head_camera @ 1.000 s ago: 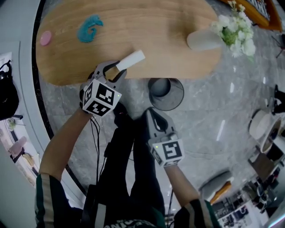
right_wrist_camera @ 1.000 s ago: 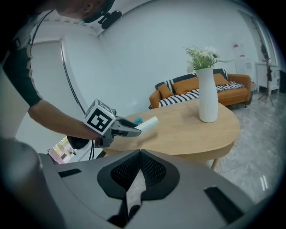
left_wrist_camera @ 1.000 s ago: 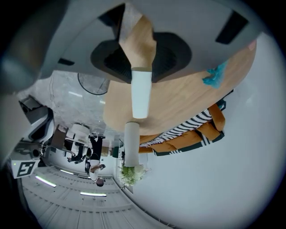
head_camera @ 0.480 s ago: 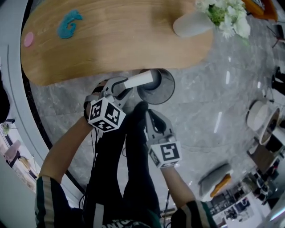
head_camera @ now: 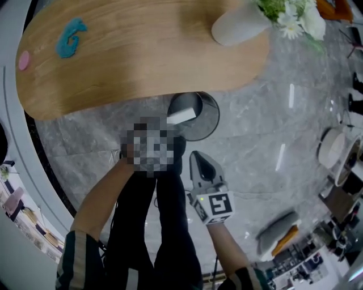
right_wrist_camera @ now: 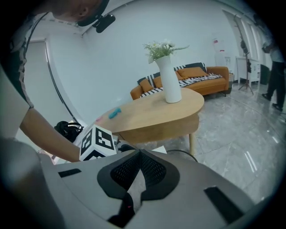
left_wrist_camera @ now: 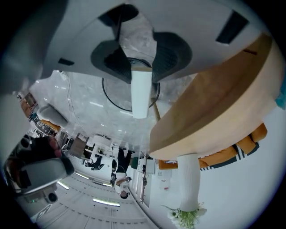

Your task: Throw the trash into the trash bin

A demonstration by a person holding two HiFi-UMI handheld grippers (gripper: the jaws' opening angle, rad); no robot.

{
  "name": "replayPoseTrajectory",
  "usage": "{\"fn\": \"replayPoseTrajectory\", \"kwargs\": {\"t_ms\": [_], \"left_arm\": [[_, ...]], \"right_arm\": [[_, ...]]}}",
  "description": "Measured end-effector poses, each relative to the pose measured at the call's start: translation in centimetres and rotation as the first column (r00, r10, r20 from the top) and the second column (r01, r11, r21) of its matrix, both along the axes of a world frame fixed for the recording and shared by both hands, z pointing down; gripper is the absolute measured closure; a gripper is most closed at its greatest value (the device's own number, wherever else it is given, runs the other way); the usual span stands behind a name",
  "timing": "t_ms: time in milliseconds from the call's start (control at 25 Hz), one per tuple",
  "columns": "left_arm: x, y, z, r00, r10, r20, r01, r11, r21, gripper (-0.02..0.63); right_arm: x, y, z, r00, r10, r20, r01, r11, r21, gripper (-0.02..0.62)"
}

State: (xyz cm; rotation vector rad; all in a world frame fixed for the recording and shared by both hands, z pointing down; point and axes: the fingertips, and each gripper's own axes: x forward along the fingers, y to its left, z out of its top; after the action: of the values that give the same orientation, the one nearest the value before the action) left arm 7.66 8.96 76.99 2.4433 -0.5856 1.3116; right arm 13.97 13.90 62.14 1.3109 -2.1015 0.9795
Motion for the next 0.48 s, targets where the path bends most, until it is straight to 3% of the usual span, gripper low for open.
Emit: {"fn": "replayPoseTrajectory", "kwargs": {"t_ms": [160, 280, 480], "left_arm": [[1.3, 1.1, 3.7, 0.999, -0.023, 0.032, 0.024, 0.999, -0.034, 0.46], [2.2, 1.7, 6.6, 0.998, -0.03, 0.058, 0.033, 0.998, -0.054, 0.46], [2.6, 2.8, 10.8, 0.991, -0.051, 0.126, 0.064, 0.992, -0.106, 0.46]], "right_arm": [[2.1, 1.3, 1.7, 1.0, 0.004, -0.031, -0.006, 0.999, -0.054, 0.595], [3.5, 1.4, 3.0, 1.0, 0.022, -0.022, -0.023, 0.999, -0.028, 0.595], [5.7, 1.9, 4.7, 0.998, 0.033, -0.045, -0.036, 0.997, -0.063, 0.595]]}}
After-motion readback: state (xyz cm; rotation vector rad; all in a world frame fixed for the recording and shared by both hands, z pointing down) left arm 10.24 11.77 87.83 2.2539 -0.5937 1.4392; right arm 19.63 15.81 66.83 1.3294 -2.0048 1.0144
